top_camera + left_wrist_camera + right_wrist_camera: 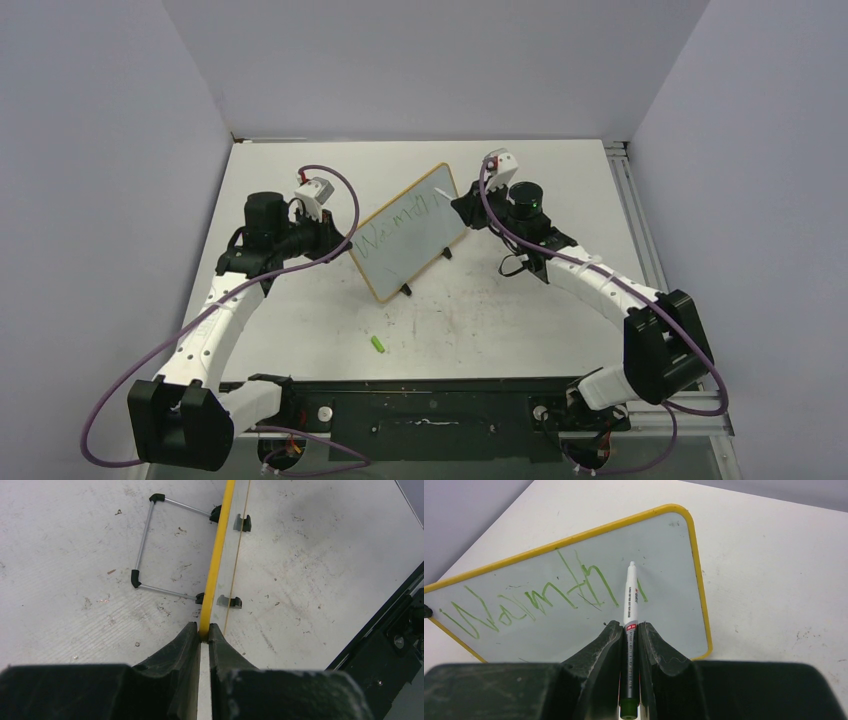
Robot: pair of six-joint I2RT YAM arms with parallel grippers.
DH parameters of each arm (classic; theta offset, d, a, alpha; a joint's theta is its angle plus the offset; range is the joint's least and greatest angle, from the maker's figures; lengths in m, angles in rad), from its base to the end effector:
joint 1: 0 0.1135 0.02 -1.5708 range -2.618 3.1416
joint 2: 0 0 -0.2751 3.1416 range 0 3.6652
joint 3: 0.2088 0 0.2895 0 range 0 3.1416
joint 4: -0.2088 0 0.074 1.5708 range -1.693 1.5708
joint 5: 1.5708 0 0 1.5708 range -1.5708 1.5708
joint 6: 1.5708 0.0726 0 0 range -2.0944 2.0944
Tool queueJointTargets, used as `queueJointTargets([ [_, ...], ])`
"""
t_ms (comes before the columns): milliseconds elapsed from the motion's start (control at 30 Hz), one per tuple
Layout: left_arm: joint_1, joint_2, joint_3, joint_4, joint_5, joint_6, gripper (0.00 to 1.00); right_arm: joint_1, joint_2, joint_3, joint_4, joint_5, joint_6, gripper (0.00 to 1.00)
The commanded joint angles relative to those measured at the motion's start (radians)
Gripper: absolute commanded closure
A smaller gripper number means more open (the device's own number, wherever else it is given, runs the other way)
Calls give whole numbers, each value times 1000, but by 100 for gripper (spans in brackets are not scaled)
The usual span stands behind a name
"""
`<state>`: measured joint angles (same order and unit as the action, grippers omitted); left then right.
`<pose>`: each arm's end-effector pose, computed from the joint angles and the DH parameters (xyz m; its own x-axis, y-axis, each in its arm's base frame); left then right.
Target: Write a sentence on the whiteboard
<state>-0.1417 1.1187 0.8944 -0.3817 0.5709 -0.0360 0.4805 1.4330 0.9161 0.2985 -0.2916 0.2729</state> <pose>0.2918 -0.0813 0.2795 -0.5836 0.0527 -0.8103 0.5379 0.7726 -0.3372 0.3435 0.2026 0.2671 -0.3714 0.0975 -0.9233 -0.6142 0.7200 0.3231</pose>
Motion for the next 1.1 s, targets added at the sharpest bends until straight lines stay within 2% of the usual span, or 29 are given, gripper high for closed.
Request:
queueJointTargets([
  [0, 4, 14, 28, -41, 11, 31, 100, 9, 20, 55, 66, 7, -9, 95],
  [400, 4, 18, 29, -42, 14, 30, 100, 13, 59, 72, 72, 6, -8, 95],
  [733, 5, 16, 30, -45, -15, 31, 100, 15, -41, 24, 37, 75, -20, 95],
  [1067, 5, 13, 29, -44, -15, 31, 100, 10, -25, 2, 27, 80, -18, 95],
])
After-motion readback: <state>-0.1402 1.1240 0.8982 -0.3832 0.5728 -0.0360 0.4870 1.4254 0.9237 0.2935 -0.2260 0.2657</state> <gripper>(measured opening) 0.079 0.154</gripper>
